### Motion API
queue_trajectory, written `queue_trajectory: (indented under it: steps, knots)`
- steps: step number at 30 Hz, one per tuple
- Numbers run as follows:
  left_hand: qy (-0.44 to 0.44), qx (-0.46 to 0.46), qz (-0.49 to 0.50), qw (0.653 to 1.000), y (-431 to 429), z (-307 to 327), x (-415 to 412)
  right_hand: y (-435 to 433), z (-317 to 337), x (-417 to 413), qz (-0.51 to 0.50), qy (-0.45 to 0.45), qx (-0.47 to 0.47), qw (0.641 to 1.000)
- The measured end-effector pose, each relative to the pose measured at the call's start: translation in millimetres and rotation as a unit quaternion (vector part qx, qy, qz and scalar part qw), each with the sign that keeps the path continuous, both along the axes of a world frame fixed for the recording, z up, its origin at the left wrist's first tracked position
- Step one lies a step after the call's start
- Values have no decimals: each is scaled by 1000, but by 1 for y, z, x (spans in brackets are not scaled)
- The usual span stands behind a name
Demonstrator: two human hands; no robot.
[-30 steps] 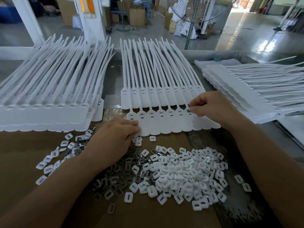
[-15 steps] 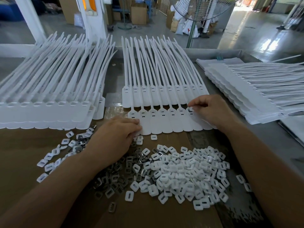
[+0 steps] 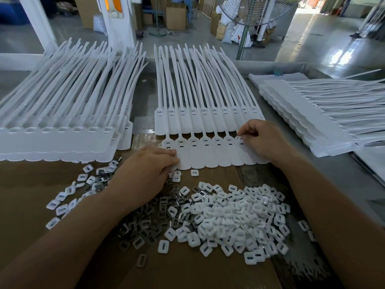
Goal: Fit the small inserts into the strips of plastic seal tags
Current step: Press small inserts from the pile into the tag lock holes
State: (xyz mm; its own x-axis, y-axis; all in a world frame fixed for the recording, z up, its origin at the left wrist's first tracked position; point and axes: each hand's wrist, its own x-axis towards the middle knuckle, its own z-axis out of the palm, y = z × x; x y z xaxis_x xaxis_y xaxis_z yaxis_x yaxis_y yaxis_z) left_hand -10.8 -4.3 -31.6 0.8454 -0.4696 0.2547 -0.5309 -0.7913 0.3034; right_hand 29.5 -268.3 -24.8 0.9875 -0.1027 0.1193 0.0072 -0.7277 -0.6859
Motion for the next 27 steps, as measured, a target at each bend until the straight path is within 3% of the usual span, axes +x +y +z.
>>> queue_trajectory:
  steps: [10,18,27]
  knots:
    - [0,-1,-1,1000,0,1,-2,0,-2,1,0,14,-39,999]
    - [5,-4,3,1000,0,1,-3,0,-1,3,-17,-6,-15,1000]
    - [11,-8,1,1000,-2,3,-2,-1,8,16,-43,56,6,998]
